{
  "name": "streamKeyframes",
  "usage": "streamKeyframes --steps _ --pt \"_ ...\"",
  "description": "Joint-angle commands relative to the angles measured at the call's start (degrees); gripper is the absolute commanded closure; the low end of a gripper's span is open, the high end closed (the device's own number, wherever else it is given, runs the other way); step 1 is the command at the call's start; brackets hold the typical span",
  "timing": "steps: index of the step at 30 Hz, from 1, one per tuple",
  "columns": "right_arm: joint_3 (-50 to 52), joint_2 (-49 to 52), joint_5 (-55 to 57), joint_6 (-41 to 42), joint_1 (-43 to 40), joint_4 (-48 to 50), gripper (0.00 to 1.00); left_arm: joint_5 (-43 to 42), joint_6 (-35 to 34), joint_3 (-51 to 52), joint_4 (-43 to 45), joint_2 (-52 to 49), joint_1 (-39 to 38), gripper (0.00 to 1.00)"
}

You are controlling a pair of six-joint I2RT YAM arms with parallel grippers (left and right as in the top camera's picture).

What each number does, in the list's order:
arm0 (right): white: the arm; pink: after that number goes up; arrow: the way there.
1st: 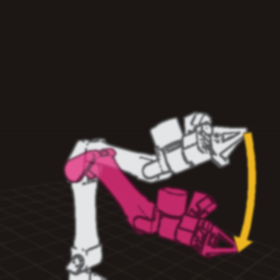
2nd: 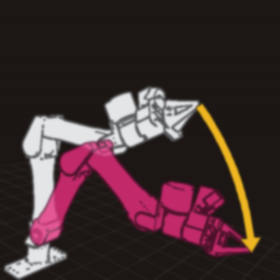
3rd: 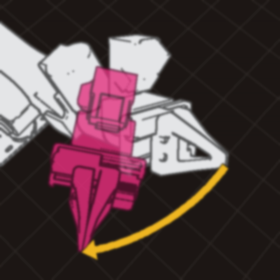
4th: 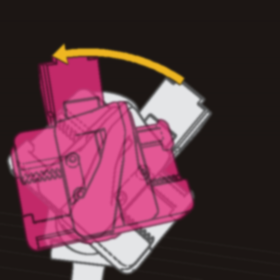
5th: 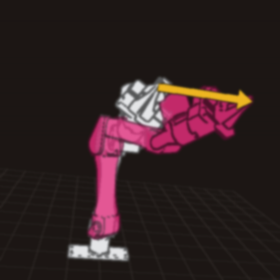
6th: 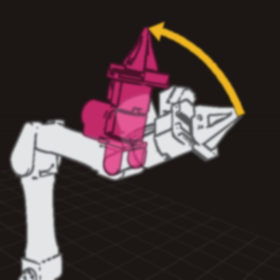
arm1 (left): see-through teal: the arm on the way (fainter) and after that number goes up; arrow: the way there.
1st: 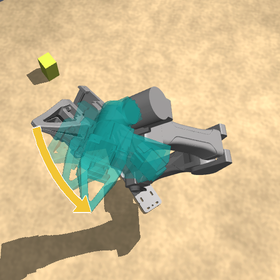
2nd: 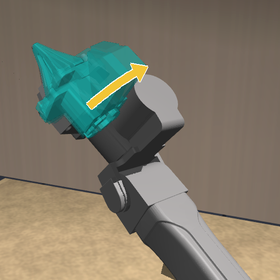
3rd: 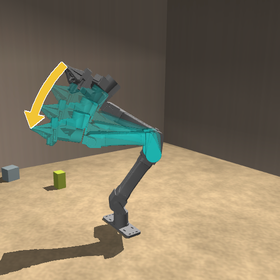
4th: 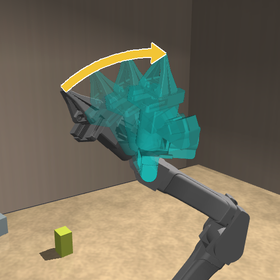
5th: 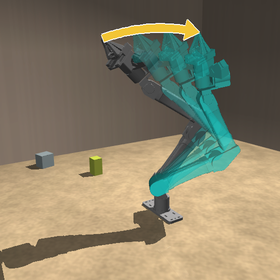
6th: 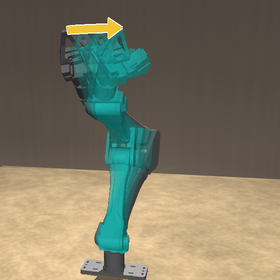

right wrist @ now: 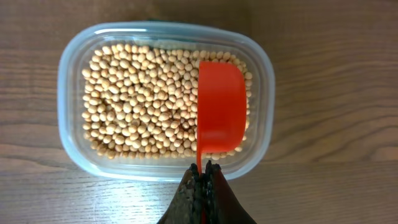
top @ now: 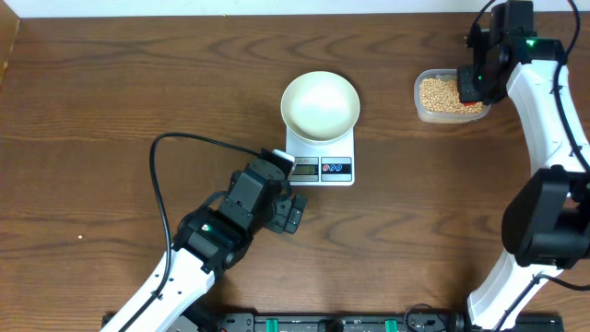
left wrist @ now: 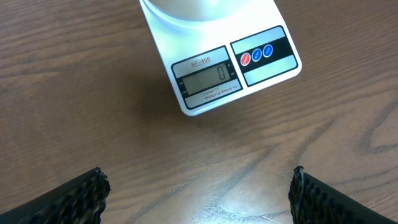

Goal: Scoop item into bowl and weigh 50g on scale
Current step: 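Move the red scoop with the right gripper above the soybean tub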

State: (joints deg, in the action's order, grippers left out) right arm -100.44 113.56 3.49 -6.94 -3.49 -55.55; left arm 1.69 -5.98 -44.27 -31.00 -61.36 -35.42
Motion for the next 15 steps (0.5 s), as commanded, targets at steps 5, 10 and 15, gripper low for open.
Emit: streamKeyframes --steps 5,10,15 --pt "-1.1 0.8 0.7 1.8 -0.2 -0.2 0.99 0.5 0.1 -0.4 0.0 -0.1 -0.1 0.05" --pt "-1.1 0.9 -0.4 2.2 -0.2 -0.4 0.99 0.5 0.1 -0.4 0.0 -0.1 -0.1 0.05" --pt "-1.1 0.9 -1.7 2.2 -0.2 -1.1 0.99 0.5 0.1 -0.4 0.0 -0.1 -0.1 0.05"
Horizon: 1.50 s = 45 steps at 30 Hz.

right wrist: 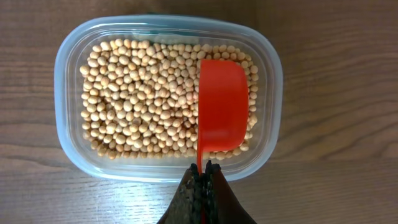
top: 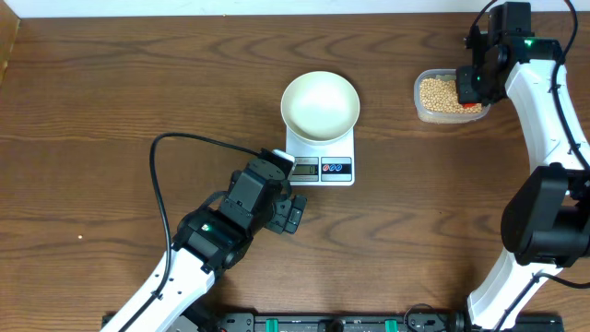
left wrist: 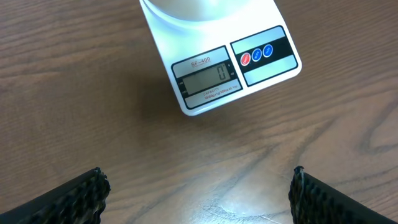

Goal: Scoop item into bowl and weigh 50g on scale
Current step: 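Move the red scoop with the right gripper above the soybean tub, then dip the scoop into the soybeans with the right gripper and scoop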

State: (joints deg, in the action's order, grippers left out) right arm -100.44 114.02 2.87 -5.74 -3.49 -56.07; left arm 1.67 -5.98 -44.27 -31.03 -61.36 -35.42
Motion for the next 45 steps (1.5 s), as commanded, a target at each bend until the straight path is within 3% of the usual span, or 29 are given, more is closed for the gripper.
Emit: streamKeyframes --steps 1,45 --pt "-1.1 0.5 -1.1 1.0 -0.2 -0.7 0.99 0.5 0.1 -0.4 0.0 -0.1 -0.1 0.05" --pt "-1.0 0.5 -7.5 1.0 -1.9 -2.7 0.99 0.5 0.1 -0.4 0.0 -0.1 -0.1 0.05"
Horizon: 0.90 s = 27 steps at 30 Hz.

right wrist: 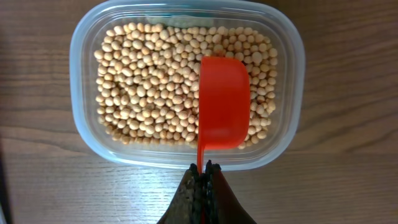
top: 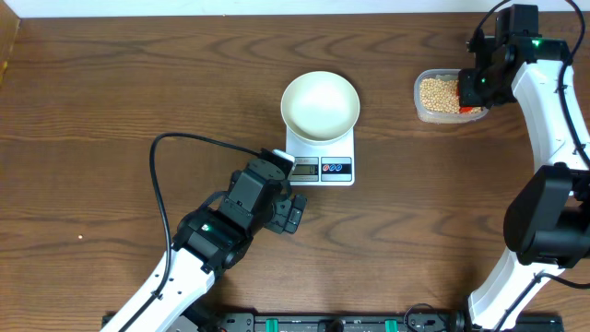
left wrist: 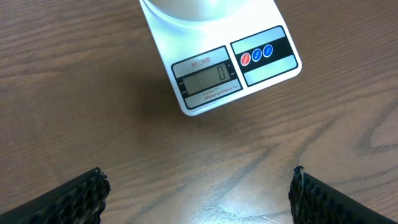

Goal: Scoop item into bowl and weigh 50g on scale
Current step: 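Dip the scoop into the soybeans with the right gripper and scoop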

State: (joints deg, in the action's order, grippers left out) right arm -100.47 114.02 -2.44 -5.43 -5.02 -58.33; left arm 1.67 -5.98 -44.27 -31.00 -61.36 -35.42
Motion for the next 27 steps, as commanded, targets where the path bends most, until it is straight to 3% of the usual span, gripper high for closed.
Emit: streamKeyframes --steps 1,27 --pt "-1.0 0.5 -2.3 0.7 -0.3 -0.4 0.99 0.5 0.1 -0.4 0.0 -0.1 -0.1 0.05" --pt "3.8 0.5 -8.7 0.7 -0.4 1.4 0.99 0.5 0.1 -0.4 0.0 -0.1 -0.1 0.05"
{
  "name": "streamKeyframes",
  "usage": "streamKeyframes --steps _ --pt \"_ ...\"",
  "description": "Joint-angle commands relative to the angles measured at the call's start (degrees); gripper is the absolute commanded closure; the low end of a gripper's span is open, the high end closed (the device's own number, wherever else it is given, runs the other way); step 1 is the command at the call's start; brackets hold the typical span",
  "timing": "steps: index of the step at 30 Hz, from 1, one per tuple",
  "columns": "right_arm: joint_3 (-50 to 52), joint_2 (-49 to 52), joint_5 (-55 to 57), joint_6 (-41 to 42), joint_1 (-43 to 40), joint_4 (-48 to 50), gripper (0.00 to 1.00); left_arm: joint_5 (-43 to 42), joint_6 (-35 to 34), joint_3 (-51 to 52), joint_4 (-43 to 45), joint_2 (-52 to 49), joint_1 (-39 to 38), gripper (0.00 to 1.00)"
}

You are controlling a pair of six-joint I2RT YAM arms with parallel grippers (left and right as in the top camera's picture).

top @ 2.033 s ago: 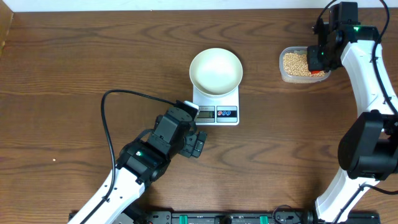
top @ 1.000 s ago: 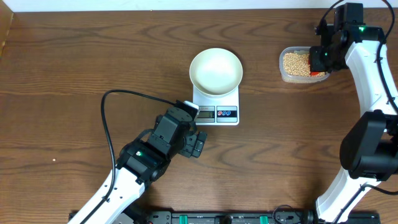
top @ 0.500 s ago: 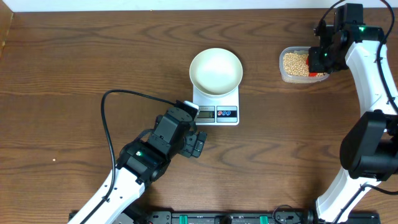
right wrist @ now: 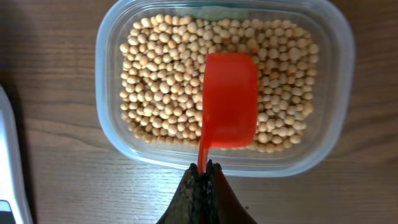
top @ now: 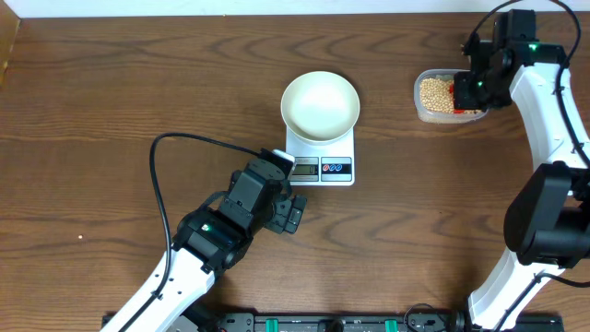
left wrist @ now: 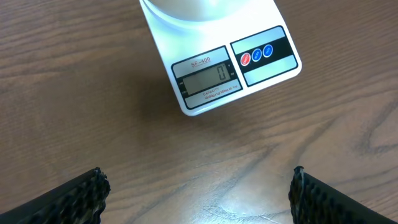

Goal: Scoop item into bowl and weigh 50g on scale
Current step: 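Dip the scoop into the soybeans with the right gripper and scoop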

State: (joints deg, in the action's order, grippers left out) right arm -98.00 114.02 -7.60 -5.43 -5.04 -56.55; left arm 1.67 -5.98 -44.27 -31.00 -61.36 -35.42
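Note:
A clear plastic tub (right wrist: pixel 106 74) of soybeans (right wrist: pixel 161 81) stands at the table's far right (top: pixel 433 95). My right gripper (right wrist: pixel 203 169) is shut on the handle of an orange scoop (right wrist: pixel 230 99), whose cup faces down over the beans right of the tub's middle. A white bowl (top: pixel 320 104) with nothing in it sits on the white scale (top: pixel 322 159); the display (left wrist: pixel 208 76) reads 0. My left gripper (left wrist: pixel 198 193) hangs open over bare wood just in front of the scale.
A black cable (top: pixel 161 184) loops left of the left arm. The right arm (top: pixel 544 101) runs down the table's right side. The scale's edge (right wrist: pixel 9 168) shows at the left of the right wrist view.
My right gripper with the scoop has shifted left over the tub, so the scoop sits nearer the tub's middle. The left arm, scale and bowl have not moved.
At first the scoop hung face down over the right end of the tub. It stayed there, with small shifts of the wrist, and now it is closer to the middle. The left gripper stayed open by the scale, which read 0 throughout.

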Motion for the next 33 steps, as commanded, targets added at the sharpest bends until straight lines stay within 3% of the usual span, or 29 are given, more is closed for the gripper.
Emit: streamKeyframes --steps 1,13,33 --pt "1.3 0.5 -3.9 0.7 -0.3 -0.3 0.99 0.5 0.1 -0.4 0.0 -0.1 -0.1 0.05" --pt "2.5 0.5 -8.3 3.6 -1.0 2.2 0.99 0.5 0.1 -0.4 0.0 -0.1 -0.1 0.05" --pt "12.9 0.5 -21.8 5.8 -8.3 9.3 0.99 0.5 0.1 -0.4 0.0 -0.1 -0.1 0.05"
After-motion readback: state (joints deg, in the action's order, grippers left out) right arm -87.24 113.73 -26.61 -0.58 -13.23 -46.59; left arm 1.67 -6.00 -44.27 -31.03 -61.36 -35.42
